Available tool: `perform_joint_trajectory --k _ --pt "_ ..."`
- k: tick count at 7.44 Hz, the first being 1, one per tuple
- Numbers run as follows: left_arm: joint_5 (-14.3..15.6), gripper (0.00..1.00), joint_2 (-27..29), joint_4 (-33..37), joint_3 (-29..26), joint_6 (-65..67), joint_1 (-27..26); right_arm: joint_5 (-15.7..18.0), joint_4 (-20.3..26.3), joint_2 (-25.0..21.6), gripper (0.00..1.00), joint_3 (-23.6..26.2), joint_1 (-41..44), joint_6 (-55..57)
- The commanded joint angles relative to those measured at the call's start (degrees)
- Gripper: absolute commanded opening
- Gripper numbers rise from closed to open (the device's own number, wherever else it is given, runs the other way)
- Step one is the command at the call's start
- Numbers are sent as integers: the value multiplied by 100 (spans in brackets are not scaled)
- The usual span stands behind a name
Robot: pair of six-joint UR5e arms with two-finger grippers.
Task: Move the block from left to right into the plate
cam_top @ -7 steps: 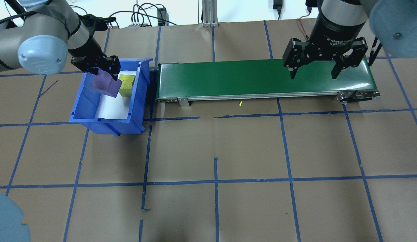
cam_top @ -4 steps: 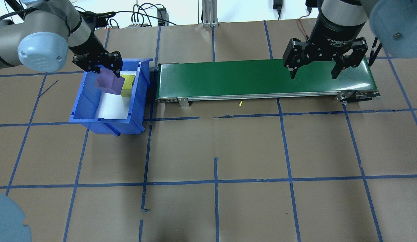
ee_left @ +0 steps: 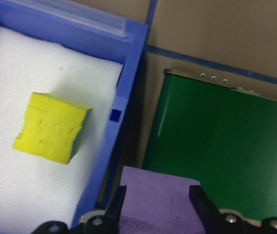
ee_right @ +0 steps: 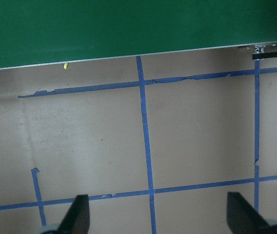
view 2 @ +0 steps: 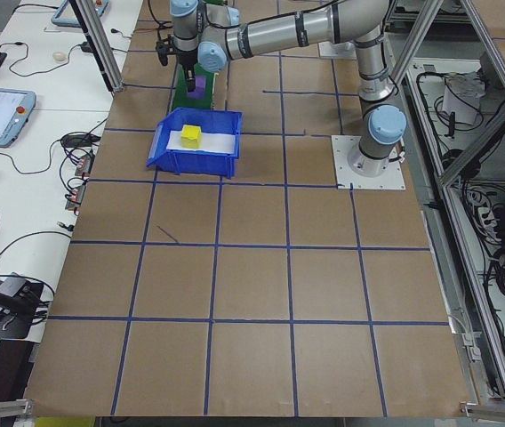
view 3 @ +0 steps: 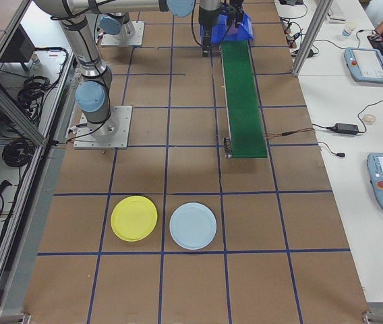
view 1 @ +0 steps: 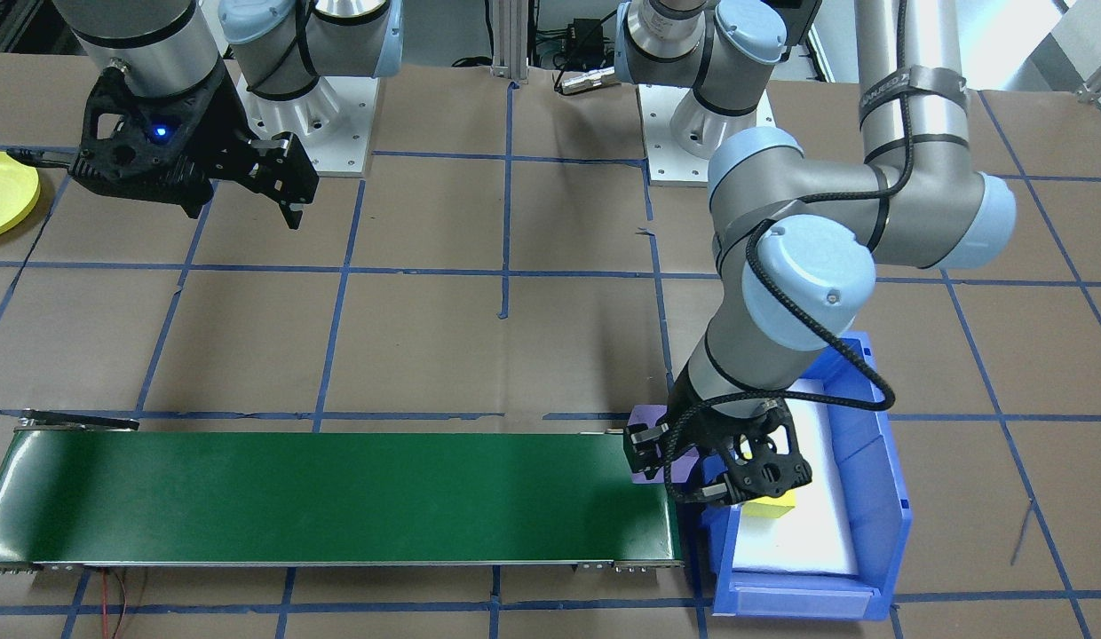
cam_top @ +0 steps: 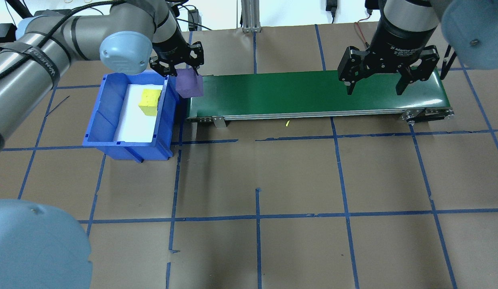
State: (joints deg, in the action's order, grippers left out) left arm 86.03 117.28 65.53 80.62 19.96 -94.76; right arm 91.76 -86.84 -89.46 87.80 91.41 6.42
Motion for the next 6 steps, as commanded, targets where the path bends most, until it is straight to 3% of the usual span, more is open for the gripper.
perform_joint_trajectory --k 1,2,3,5,6 --pt "-8 26 391 -478 -81 70 -104 0 9 -1 100 0 0 0" --pt "-25 28 410 -628 -73 69 -104 0 1 -1 100 9 0 0" --pt "-25 37 436 -647 -3 95 -121 0 9 -1 100 1 0 -9" --pt "-243 100 454 -917 129 70 -130 0 1 -1 100 9 0 -17" --pt "-279 100 445 -972 347 104 -130 0 1 -1 100 9 0 -17"
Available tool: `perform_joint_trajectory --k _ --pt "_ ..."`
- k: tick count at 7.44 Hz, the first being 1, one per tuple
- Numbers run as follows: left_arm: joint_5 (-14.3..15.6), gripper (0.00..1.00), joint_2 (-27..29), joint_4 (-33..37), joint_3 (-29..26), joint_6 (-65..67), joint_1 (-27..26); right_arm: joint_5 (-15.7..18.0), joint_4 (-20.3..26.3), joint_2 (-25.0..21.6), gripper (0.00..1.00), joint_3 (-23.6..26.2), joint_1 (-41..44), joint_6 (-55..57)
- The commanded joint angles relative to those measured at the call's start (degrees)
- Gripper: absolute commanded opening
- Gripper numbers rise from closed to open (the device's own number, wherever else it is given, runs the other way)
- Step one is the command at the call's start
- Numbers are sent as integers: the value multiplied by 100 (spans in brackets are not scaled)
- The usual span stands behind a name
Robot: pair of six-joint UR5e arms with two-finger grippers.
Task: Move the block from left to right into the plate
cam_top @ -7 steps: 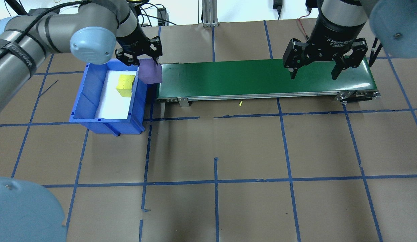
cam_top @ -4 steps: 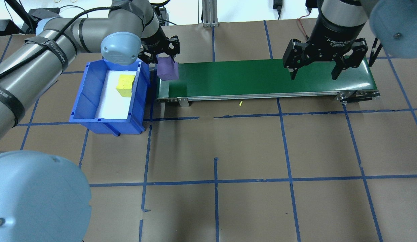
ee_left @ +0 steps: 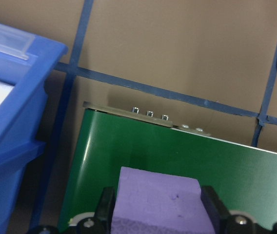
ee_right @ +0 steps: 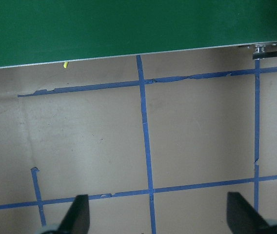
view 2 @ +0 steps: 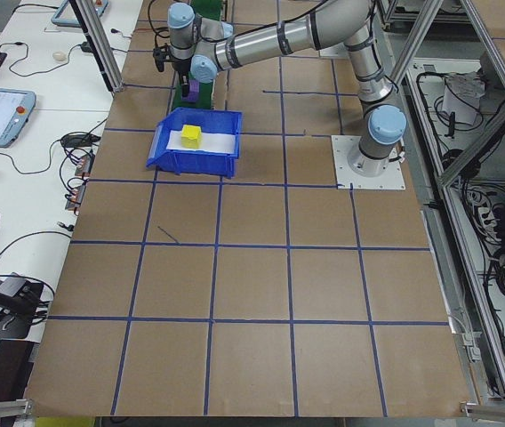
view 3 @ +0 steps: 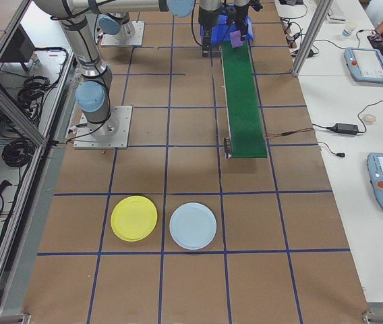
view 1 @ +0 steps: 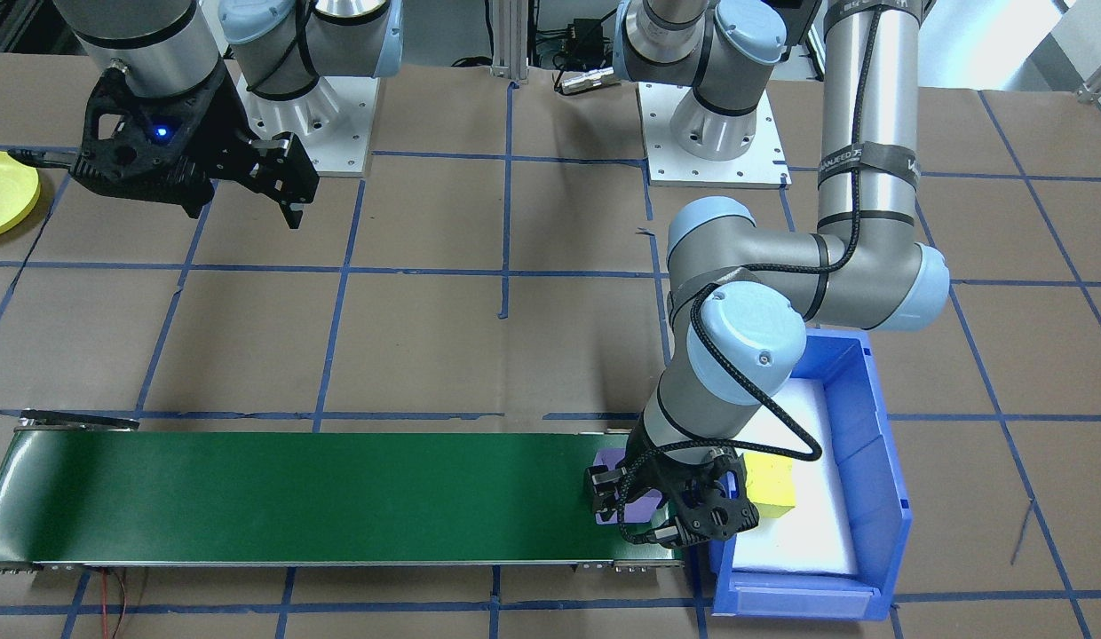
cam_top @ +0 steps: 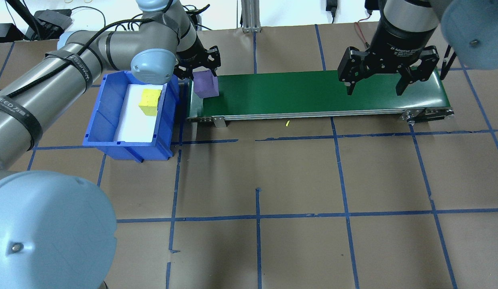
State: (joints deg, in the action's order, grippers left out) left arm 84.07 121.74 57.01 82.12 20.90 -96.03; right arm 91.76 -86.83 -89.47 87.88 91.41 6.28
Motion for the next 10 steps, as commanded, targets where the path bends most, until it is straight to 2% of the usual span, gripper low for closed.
perform_joint_trajectory --k 1,3,4,5,6,7,9,10 --pt "-84 100 -105 -111 207 2 -12 0 8 0 100 1 0 -4" --pt "-119 100 -718 115 103 -42 -21 0 8 0 100 1 0 -4" --pt "-84 100 -791 291 67 -95 -12 0 8 0 100 1 0 -4" --pt "-23 100 -818 310 67 -817 58 0 8 0 100 1 0 -4" --pt "378 100 -818 363 58 -1355 232 9 8 9 100 1 -17 -12" --pt "548 100 -801 372 67 -1709 426 17 -36 -17 100 -17 -52 -4" --pt "506 100 -792 521 154 -2326 978 78 -36 -26 100 -8 -44 -3" --pt "558 100 -688 513 224 -2702 1086 105 -36 -35 100 -25 -53 -4"
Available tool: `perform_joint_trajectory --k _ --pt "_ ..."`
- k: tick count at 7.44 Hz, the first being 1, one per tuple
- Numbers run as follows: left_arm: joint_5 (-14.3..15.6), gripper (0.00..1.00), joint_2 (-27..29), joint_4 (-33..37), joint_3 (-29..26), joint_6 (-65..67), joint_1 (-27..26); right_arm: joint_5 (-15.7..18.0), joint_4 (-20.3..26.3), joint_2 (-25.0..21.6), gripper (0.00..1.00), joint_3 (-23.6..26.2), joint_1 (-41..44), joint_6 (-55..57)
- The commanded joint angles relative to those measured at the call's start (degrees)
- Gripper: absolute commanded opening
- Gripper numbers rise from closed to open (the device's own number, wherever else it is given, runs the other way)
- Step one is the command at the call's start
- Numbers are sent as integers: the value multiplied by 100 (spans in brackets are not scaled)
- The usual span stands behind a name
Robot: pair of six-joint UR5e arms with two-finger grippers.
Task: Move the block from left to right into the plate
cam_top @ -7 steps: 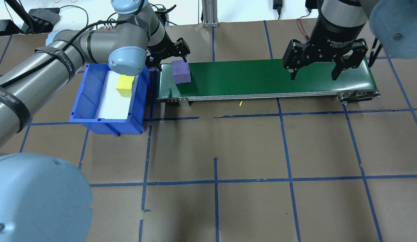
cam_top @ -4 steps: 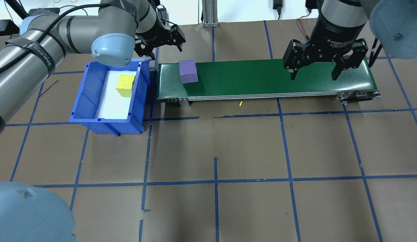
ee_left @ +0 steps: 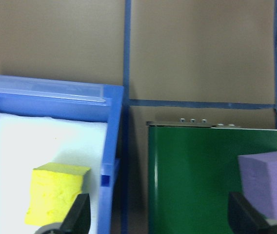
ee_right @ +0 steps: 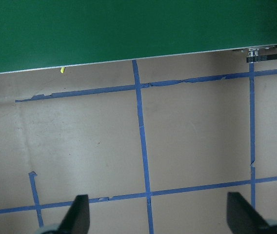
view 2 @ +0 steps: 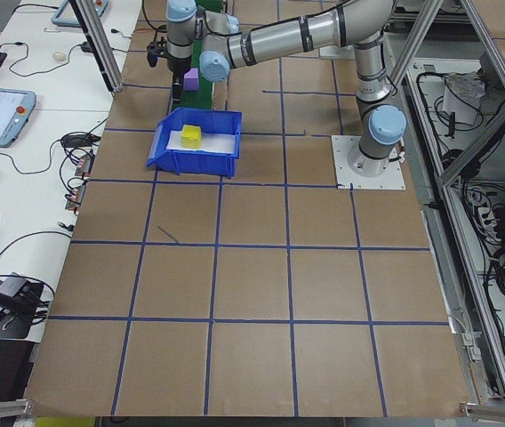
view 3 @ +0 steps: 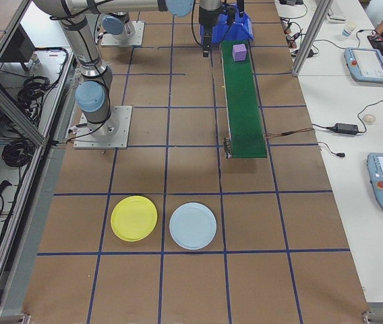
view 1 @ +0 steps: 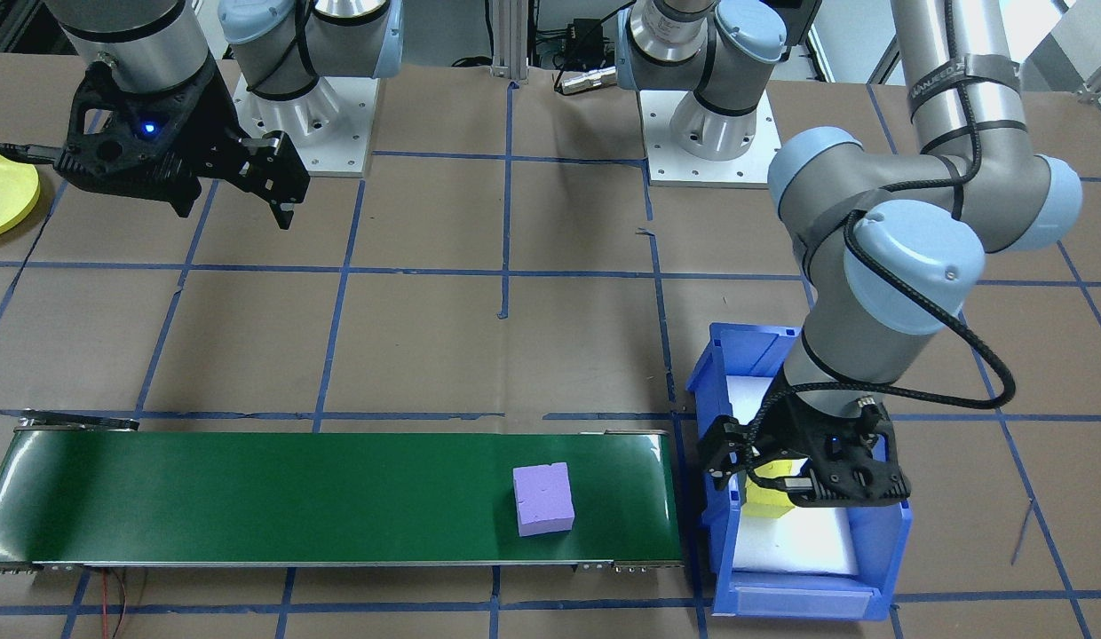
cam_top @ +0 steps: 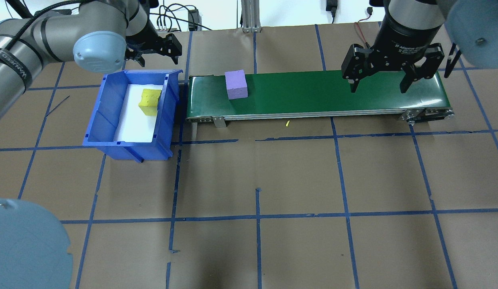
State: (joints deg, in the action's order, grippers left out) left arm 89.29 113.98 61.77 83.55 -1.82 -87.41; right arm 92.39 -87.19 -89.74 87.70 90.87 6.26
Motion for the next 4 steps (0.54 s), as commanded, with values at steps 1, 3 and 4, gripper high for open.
perform_joint_trajectory --k 1,3,4 --pt "18 100 211 36 82 -1051 433 51 0 -8 100 -8 -25 -2" --pt "-43 100 361 45 239 -1084 541 51 9 -17 100 -8 -43 15" --pt "-35 100 431 37 371 -1144 558 42 0 -17 100 1 1 50"
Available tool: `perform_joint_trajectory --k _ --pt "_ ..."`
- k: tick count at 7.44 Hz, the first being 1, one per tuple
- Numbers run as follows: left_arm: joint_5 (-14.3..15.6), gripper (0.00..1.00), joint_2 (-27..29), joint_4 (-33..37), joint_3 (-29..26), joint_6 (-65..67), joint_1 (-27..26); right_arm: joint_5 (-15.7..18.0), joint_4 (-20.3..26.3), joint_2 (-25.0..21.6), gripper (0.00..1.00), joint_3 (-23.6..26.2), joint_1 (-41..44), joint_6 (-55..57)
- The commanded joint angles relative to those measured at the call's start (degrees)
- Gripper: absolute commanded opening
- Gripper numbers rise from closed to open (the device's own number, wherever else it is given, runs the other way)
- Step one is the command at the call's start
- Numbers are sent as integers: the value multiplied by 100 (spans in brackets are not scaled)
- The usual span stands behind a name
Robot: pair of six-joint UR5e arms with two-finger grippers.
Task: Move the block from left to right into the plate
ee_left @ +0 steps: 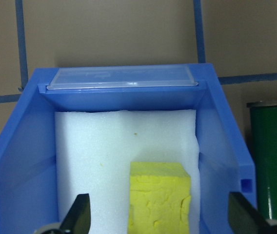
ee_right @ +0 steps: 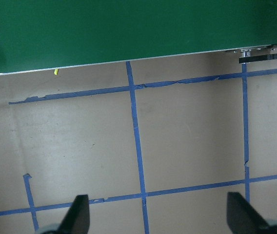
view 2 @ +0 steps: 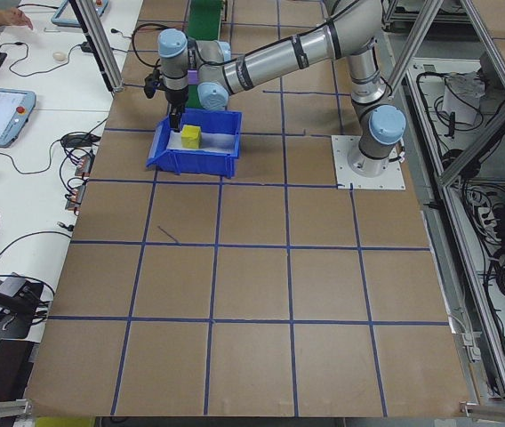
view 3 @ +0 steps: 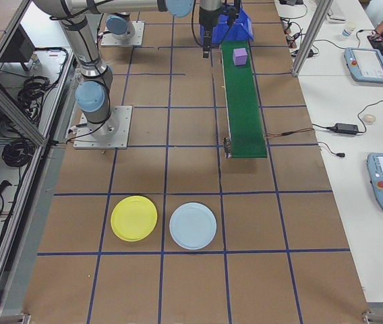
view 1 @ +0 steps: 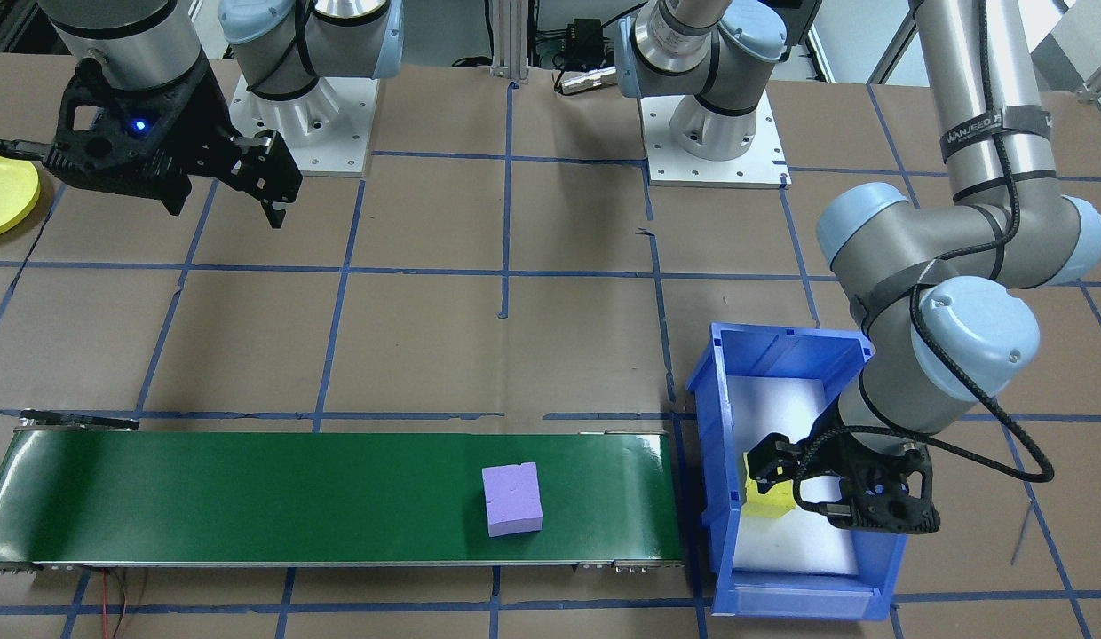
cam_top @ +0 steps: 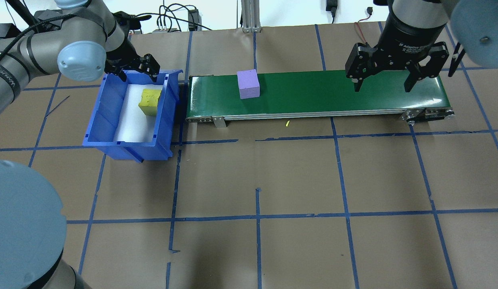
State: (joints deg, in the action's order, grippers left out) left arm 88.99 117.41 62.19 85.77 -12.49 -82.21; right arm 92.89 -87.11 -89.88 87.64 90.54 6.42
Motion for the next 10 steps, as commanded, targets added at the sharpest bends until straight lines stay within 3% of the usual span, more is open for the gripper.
perform_joint_trajectory --k 1,2,4,8,10 --pt "-14 100 158 -5 125 -87 82 1 9 -20 100 -2 -1 35" --pt "-31 100 159 3 176 -87 126 1 9 -21 100 -19 -19 26" --pt "-364 100 220 -14 239 -148 127 -17 9 -38 100 -19 7 35" --pt "-348 100 396 -58 265 -166 127 -25 9 -47 100 -19 7 44" --pt "-348 87 396 -49 256 -157 144 -25 18 -65 100 -19 7 44"
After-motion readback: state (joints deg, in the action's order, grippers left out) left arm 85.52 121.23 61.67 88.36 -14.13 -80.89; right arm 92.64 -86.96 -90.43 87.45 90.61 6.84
